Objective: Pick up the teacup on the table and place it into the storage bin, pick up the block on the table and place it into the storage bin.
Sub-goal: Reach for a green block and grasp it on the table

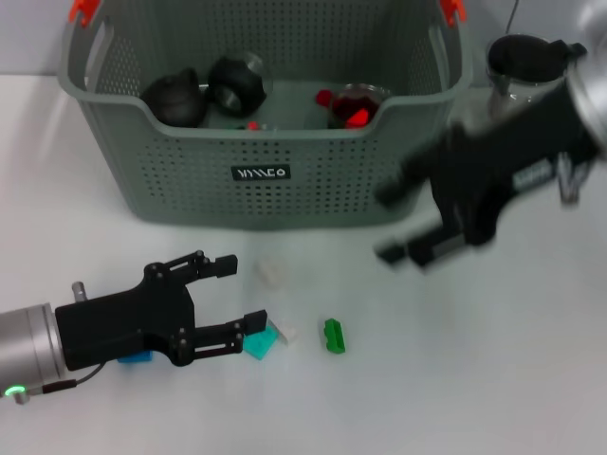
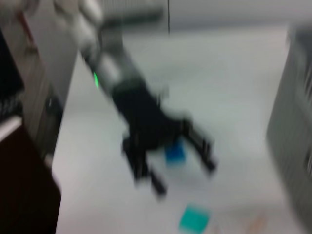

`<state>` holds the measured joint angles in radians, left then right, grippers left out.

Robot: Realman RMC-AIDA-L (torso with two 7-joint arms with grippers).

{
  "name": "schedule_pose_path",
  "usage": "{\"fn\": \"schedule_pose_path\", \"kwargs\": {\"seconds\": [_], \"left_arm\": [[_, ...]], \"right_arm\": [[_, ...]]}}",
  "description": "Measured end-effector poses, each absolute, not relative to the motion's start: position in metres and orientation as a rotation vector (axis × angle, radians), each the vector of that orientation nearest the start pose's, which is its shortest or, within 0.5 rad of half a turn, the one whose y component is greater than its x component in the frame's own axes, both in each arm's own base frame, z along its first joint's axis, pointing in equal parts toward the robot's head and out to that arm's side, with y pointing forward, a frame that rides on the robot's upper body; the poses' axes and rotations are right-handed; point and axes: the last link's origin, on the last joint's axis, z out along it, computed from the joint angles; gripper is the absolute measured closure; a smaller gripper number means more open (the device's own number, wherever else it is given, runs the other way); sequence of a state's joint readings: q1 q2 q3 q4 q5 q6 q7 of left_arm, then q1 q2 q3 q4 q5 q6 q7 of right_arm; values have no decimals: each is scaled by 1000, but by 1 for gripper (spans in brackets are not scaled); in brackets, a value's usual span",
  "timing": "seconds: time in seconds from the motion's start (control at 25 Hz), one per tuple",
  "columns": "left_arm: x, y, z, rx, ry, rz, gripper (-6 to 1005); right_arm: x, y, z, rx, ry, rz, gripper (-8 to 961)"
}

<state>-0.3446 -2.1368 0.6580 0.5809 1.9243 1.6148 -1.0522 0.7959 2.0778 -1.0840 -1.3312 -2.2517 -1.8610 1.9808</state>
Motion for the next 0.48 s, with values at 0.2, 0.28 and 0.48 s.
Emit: {"fn": "schedule_pose_path", "kwargs": {"seconds": [0.2, 0.28, 0.48], "left_arm": [[-295, 266, -26, -2635, -498, -828, 171], [-294, 267, -26, -2638, -493, -830, 171], [-292, 270, -26, -2645, -484, -833, 171]], "right_arm": [[130, 353, -8, -3180, 240, -280, 327], [137, 352, -26, -3194, 237, -337, 279], [146, 350, -65, -3187, 188, -445, 176]]}}
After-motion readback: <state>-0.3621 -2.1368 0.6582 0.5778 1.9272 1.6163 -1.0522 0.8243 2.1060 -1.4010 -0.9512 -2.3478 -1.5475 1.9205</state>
